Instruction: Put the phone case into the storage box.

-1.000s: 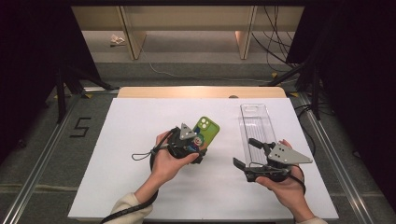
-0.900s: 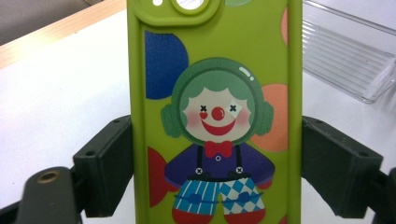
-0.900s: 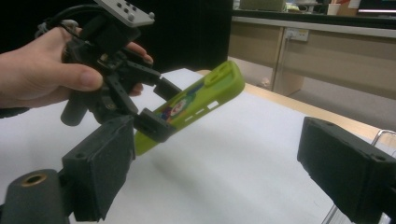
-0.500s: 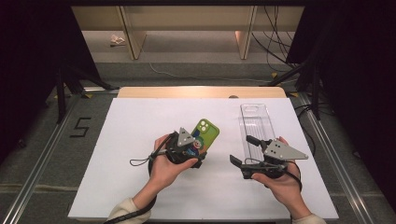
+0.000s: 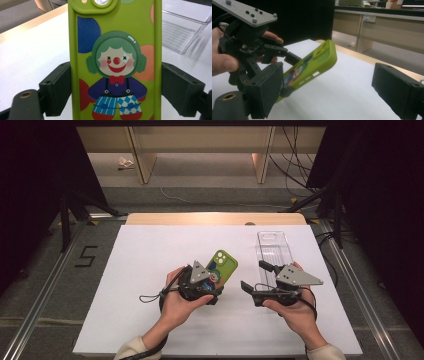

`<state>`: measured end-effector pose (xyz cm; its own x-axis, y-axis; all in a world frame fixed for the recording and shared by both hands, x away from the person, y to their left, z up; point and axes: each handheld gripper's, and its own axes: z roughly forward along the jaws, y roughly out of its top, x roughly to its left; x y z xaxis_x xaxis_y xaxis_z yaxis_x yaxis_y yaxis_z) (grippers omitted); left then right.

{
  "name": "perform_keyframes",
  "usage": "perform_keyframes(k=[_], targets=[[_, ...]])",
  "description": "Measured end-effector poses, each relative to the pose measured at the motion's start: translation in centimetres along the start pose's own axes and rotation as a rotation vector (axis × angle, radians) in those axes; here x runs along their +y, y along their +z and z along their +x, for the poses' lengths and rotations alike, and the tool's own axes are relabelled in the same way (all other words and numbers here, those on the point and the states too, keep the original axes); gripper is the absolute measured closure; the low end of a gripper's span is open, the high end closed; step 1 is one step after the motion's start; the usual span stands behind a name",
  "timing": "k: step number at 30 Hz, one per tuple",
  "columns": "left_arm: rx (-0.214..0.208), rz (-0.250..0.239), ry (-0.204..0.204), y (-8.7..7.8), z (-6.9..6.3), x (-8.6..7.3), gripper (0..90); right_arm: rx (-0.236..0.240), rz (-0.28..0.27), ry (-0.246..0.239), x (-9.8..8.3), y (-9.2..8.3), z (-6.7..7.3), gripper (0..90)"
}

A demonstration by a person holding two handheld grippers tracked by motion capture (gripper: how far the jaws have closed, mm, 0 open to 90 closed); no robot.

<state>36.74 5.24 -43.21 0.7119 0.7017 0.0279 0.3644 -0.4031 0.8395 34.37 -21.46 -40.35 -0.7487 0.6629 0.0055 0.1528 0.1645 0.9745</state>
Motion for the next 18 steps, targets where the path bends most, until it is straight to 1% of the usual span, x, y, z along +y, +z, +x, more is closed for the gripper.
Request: perform_keyframes(k=[4, 14, 18], targets=[[-0.001, -0.012, 0.002, -0.3, -0.2, 0.1, 16.3, 0.004, -0.001, 0.000, 0.2, 0.4, 0.0, 11.9], [-0.010, -0.035, 0.013, -0.9, -0.6, 0.1, 16.3, -0.005, -0.001, 0.004, 0.7, 1.6, -0.3, 12.6], [-0.006, -0.043, 0.014, -0.9, -0.7, -0.1, 16.3, -0.011, 0.000, 0.008, 0.8, 2.0, -0.4, 12.9]])
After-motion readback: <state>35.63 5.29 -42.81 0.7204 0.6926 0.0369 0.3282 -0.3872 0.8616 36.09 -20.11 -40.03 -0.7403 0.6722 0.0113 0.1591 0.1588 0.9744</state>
